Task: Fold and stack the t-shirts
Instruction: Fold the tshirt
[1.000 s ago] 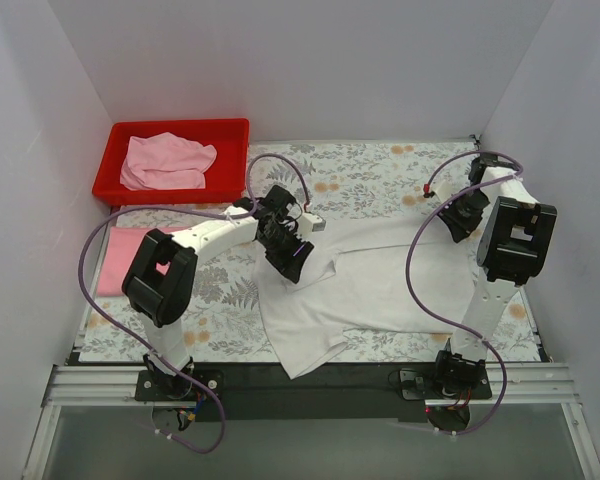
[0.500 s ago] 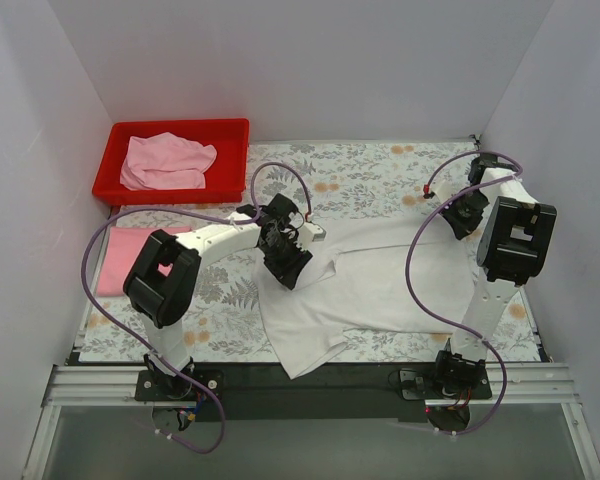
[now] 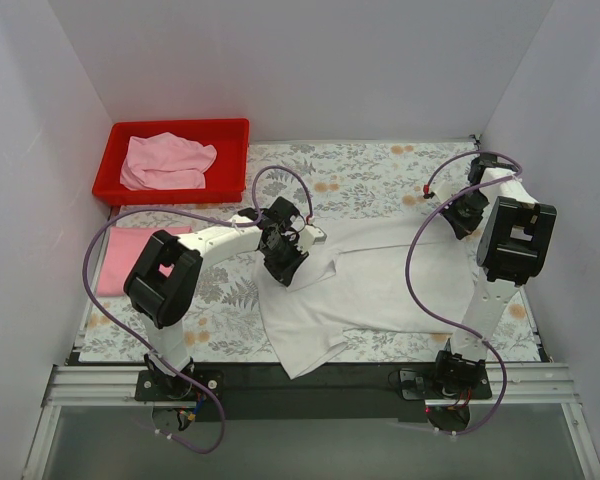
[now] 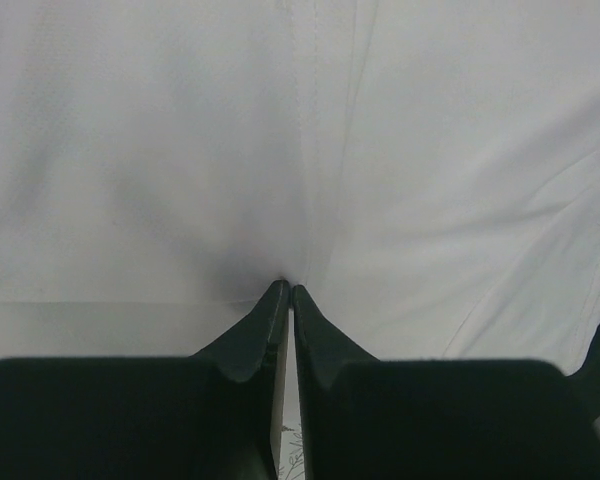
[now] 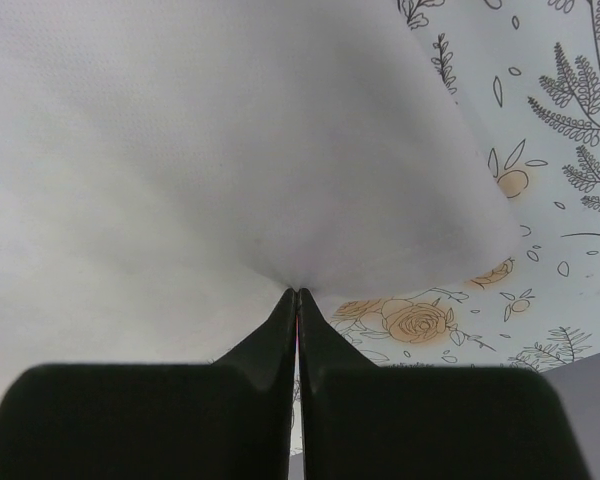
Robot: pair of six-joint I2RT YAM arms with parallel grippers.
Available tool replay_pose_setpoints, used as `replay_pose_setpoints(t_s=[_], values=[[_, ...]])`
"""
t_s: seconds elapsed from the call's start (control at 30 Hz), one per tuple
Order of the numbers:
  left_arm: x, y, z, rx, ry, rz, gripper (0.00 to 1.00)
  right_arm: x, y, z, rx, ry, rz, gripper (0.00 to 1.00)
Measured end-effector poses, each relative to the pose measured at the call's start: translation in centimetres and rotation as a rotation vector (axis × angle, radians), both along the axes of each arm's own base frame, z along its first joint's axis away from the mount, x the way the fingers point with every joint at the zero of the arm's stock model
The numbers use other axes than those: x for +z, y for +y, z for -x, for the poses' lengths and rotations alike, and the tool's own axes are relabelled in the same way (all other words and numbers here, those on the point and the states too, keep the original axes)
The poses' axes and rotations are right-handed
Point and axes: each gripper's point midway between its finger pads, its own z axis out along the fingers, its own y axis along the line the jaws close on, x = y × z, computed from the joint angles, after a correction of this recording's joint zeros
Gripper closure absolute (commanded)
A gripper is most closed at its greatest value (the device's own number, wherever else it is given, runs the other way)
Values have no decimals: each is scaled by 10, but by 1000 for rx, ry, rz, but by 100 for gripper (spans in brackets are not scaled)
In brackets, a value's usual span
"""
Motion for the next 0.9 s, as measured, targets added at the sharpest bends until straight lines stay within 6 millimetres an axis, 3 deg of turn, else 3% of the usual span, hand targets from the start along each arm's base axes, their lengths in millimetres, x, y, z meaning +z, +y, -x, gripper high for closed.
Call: replay_pose_setpoints(t_s=[0.07,0.53,0.9], values=[[0,0,0,1,-1,-2,100,0,0,0,0,0,1,99],[9,6,5,-5,9,-20,100,-2,0,6,11,11,9,99],[16,8,8,-8,8,-21,100,8,0,8,31,-10,20,99]])
